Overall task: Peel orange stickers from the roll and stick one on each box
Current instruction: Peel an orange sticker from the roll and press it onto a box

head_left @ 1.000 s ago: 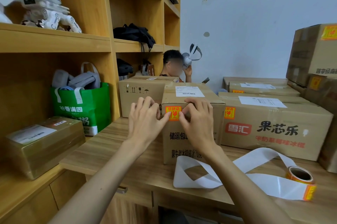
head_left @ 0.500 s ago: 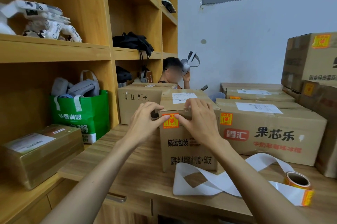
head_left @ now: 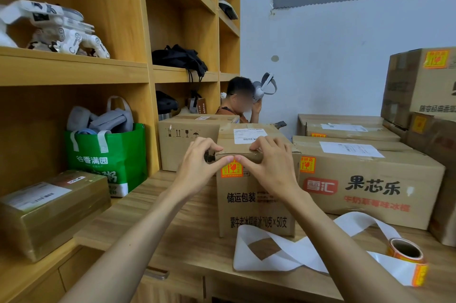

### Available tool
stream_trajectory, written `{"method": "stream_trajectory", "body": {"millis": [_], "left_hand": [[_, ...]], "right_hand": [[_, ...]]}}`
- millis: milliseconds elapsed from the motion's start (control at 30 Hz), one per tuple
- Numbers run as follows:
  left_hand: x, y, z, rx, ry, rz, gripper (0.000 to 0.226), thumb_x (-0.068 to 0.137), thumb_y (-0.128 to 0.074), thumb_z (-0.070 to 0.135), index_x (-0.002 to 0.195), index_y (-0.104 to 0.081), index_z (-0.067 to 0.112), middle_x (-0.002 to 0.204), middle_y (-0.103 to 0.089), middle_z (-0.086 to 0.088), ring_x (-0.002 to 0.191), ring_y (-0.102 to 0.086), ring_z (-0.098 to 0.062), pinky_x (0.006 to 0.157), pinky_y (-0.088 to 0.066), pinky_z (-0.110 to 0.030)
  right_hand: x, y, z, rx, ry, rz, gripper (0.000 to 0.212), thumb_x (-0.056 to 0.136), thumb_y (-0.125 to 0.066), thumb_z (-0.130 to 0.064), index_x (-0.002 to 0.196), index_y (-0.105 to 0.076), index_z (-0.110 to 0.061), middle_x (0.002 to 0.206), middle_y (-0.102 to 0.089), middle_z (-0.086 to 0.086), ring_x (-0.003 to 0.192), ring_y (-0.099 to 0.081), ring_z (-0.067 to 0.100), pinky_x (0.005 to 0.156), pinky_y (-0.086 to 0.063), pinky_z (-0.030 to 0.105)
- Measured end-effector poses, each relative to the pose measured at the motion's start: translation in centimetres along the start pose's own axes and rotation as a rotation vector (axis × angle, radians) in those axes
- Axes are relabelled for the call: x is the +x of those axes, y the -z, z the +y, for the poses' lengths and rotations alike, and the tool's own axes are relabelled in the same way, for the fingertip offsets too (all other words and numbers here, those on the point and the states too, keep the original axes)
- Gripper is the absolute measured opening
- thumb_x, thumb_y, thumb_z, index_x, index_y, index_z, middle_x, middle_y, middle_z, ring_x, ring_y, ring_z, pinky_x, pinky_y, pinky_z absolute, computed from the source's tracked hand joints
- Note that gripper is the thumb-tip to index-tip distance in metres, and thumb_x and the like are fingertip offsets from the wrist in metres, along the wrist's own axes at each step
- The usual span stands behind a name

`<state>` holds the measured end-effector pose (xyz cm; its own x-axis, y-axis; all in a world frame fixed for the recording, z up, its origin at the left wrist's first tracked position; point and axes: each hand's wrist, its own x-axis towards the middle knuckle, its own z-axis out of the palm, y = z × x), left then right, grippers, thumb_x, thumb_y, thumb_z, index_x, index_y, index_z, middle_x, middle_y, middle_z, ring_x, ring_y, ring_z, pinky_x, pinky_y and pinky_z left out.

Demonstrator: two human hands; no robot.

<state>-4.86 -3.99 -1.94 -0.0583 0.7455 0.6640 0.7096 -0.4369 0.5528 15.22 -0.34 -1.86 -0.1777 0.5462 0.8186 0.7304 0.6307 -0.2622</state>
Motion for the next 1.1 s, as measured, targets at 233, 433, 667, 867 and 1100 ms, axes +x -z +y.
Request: {"method": "stream_trajectory", "body": {"millis": [233, 433, 667, 867, 1100], "left_hand": [[0.1, 0.1, -0.7, -0.098, -0.025, -0.035, 0.022, 0.089, -0.072, 0.042, 0.105, -0.068, 0.026, 0.112, -0.057, 0.012, 0.11, -0.054, -0.003, 0.086, -0.041, -0.024], [0.1, 0.6, -1.5, -0.118, -0.055, -0.08, 0.023, 0.094, -0.069, 0.035, 0.115, -0.071, 0.029, 0.119, -0.059, 0.017, 0.114, -0.053, 0.001, 0.091, -0.041, -0.021], [-0.4, 0.7, -1.9, -0.085, -0.086, -0.1, 0.029, 0.095, -0.066, 0.035, 0.125, -0.067, 0.033, 0.127, -0.056, 0.022, 0.118, -0.051, 0.002, 0.095, -0.042, -0.022], [-0.7, 0.5, -1.6, -0.059, -0.101, -0.067, 0.031, 0.097, -0.065, 0.031, 0.128, -0.065, 0.032, 0.128, -0.056, 0.02, 0.118, -0.05, 0.004, 0.097, -0.043, -0.025], [-1.3, 0.7, -1.9, -0.022, -0.115, -0.101, 0.043, 0.093, -0.071, 0.03, 0.135, -0.06, 0.032, 0.135, -0.053, 0.023, 0.121, -0.047, 0.009, 0.114, -0.037, -0.049]], "right_hand": [[0.0, 0.4, 0.1, 0.018, 0.004, -0.026, 0.039, 0.087, -0.062, -0.06, 0.096, -0.058, -0.022, 0.103, -0.061, -0.007, 0.102, -0.045, 0.016, 0.09, -0.029, 0.034], [-0.2, 0.6, 0.6, 0.037, 0.041, -0.049, 0.032, 0.09, -0.062, -0.052, 0.098, -0.06, -0.021, 0.106, -0.063, -0.006, 0.104, -0.047, 0.018, 0.087, -0.025, 0.032], [-0.6, 0.7, 1.4, 0.011, 0.089, -0.077, 0.036, 0.087, -0.066, -0.053, 0.104, -0.061, -0.022, 0.11, -0.062, -0.006, 0.107, -0.047, 0.019, 0.091, -0.031, 0.035], [-0.9, 0.1, 1.2, -0.049, 0.112, -0.042, 0.034, 0.087, -0.067, -0.049, 0.106, -0.06, -0.022, 0.109, -0.062, -0.005, 0.104, -0.049, 0.02, 0.09, -0.033, 0.035], [-1.1, 0.1, 1.7, -0.1, 0.15, -0.07, 0.045, 0.084, -0.068, -0.053, 0.114, -0.058, -0.021, 0.115, -0.061, -0.003, 0.11, -0.05, 0.021, 0.094, -0.035, 0.035]]}}
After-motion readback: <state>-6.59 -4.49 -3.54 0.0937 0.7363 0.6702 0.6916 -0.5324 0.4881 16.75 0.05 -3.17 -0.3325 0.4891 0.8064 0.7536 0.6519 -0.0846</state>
